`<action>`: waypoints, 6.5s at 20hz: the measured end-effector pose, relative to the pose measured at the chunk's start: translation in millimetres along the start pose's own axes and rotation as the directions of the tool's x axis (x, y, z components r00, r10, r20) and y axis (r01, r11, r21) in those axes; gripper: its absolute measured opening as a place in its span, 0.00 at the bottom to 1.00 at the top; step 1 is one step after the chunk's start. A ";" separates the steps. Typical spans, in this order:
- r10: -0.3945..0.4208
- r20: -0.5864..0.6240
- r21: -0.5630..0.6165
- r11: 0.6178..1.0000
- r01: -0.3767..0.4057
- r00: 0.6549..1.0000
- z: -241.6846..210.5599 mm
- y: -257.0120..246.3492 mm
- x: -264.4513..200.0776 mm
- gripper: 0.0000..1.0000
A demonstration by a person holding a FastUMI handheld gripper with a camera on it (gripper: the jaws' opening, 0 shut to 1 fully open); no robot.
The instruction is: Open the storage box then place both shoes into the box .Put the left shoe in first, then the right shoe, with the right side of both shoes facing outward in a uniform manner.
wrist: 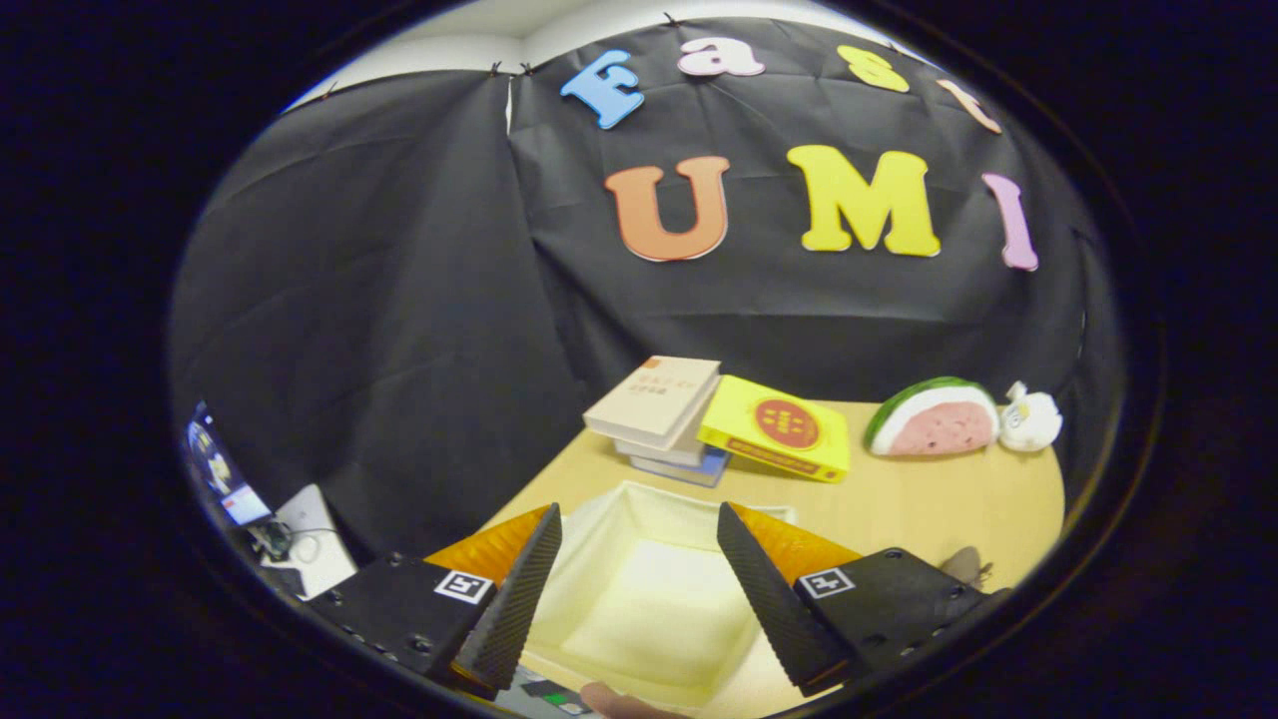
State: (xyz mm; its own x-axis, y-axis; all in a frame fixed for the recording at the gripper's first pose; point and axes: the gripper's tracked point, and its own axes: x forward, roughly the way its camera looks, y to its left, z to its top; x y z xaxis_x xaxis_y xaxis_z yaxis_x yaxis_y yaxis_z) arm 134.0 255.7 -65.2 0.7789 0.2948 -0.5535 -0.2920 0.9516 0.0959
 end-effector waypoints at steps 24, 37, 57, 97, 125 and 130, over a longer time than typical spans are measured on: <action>-0.242 -0.613 0.000 0.952 0.306 0.752 -241.8 -258.4 -5.6 0.77; -0.053 -0.610 0.269 0.925 0.269 0.791 -211.2 -249.3 -6.1 0.01; 0.134 -0.462 0.345 0.938 0.039 0.877 -67.5 -13.6 12.9 0.00; 0.004 -0.516 0.184 0.977 0.106 0.857 -91.5 -35.3 -18.1 0.94; -0.259 -0.752 0.113 0.855 0.506 0.606 -267.9 -371.2 -40.9 0.65; -0.209 -0.745 0.172 0.857 0.485 0.633 -265.8 -364.8 -33.7 0.23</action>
State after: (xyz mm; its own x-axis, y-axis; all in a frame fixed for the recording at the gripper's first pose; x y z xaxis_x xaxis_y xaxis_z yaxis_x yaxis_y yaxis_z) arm 66.7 -124.5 -301.4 0.1406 -0.0772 -0.9871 0.2231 0.9738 -0.0444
